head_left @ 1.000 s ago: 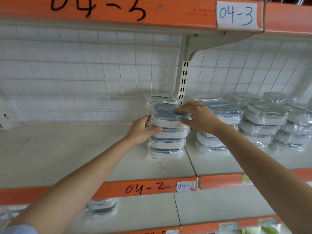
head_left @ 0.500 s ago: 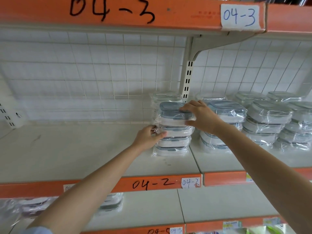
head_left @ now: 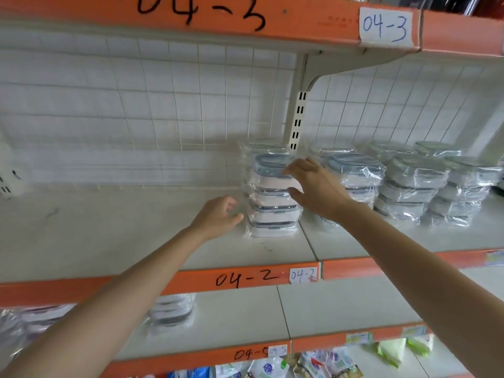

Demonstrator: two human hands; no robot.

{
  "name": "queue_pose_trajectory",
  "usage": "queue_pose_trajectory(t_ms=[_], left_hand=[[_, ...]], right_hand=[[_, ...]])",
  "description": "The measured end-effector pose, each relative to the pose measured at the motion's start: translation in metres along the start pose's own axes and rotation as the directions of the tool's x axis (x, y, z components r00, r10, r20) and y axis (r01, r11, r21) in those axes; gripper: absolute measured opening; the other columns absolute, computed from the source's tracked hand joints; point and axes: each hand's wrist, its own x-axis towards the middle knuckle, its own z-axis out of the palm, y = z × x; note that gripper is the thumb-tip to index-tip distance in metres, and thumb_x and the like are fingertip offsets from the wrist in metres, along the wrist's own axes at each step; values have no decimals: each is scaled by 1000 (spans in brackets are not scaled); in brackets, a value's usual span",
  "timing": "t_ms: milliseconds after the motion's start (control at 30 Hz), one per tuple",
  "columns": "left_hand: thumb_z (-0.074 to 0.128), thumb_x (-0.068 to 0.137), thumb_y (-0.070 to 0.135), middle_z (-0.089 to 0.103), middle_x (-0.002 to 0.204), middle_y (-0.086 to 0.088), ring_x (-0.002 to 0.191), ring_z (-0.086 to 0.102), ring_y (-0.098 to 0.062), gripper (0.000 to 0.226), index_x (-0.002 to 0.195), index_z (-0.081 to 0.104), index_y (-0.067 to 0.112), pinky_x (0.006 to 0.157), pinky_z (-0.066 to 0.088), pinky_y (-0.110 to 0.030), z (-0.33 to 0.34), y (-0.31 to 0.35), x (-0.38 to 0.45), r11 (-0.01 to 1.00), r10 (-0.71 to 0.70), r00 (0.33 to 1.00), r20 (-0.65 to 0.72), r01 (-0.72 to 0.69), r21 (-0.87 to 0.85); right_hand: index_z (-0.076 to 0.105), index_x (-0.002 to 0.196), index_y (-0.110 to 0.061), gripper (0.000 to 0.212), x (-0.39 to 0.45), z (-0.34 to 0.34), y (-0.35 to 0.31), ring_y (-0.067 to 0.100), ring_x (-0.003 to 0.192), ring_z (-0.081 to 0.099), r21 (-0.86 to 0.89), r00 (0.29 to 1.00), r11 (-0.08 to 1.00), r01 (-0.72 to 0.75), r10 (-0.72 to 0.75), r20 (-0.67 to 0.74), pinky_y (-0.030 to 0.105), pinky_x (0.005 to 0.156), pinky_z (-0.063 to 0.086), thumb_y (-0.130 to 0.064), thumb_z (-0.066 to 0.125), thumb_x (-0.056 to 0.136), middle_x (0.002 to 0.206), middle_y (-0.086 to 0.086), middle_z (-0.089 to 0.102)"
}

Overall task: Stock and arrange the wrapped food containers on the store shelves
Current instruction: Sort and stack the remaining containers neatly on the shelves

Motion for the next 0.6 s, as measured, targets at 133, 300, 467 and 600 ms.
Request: queue_pose_trajectory(t_ms=[133,300,467,600], left_hand=[[56,90,21,57,125,-9,118,52,-23,37,123,57,6,98,39,-29,13,-26,-31,986,50,996,68,-60,158],[57,89,13,61,107,-10,103,57,-26,18,100,66,1,91,42,-31,15,-53,-91,954,197,980,-32,-184,236],[68,80,3,63,104,-14,97,61,-32,19,99,68,-1,88,50,-40,-12,-58,-140,909,257,953,-159,-183,373],[64,82,8,52,129,-16,121,48,-33,28,109,65,3,100,42,-44,10,-50,-192,881,151,983,-101,-87,465]], right_hand=[[53,129,-19,36,-37,31,-26,14,125,39,25,966,999,33,-38,257,35,91,46,-20,51,93,131,-4,50],[52,131,-25,35,-67,60,-42,10,128,37,27,895,997,73,-77,439,29,97,38,-25,47,96,134,-9,48],[52,130,-22,37,-75,70,-68,14,120,41,145,915,975,168,-209,346,28,90,41,-22,49,93,125,-4,52],[55,128,-19,35,-111,84,-80,17,115,46,219,895,930,295,-350,278,30,85,44,-24,49,94,122,-2,54]])
